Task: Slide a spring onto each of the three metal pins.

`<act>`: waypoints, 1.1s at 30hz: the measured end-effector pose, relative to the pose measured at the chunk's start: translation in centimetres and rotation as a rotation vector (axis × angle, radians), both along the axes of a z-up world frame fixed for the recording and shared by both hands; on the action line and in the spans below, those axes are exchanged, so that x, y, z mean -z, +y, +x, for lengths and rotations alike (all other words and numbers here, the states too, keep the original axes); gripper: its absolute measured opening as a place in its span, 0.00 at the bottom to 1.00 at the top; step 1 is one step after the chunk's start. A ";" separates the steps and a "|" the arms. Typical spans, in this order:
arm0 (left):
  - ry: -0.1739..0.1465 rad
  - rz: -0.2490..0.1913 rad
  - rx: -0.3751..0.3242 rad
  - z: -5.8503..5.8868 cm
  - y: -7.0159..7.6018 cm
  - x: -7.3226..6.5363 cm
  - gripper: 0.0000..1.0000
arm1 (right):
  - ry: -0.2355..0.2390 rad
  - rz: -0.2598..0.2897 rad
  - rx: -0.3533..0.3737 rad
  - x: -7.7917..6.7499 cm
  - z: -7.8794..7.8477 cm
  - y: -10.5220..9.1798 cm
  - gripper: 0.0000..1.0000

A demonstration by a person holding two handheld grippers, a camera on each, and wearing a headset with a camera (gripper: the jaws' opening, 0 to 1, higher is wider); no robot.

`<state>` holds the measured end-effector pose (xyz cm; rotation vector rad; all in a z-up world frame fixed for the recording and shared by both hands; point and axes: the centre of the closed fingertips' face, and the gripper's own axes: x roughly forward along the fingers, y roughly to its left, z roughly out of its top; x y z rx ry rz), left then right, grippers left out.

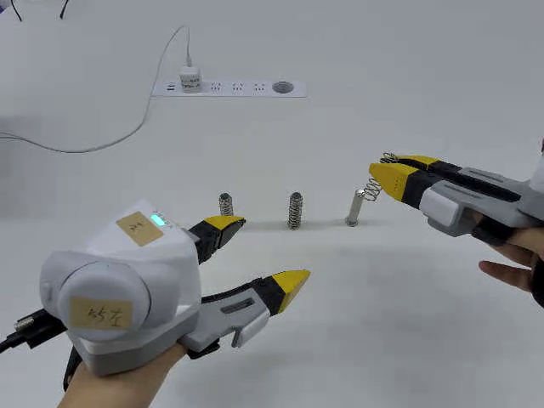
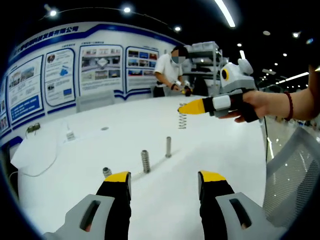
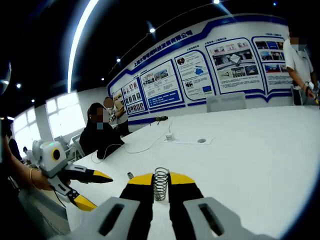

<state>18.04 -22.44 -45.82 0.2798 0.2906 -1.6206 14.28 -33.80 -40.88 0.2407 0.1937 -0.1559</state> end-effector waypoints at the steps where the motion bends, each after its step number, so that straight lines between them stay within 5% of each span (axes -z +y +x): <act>1: 0.006 -0.004 -0.002 0.1 0.1 0.0 0.57 | 0.008 -0.008 -0.003 0.2 0.1 -0.1 0.11; 15: 0.014 0.018 -0.060 1.3 0.6 0.8 0.73 | 0.039 -0.084 -0.008 1.4 1.4 -1.9 0.11; 33: 0.032 0.044 -0.110 2.2 0.9 1.8 0.87 | 0.080 -0.086 0.013 3.6 2.2 -3.5 0.11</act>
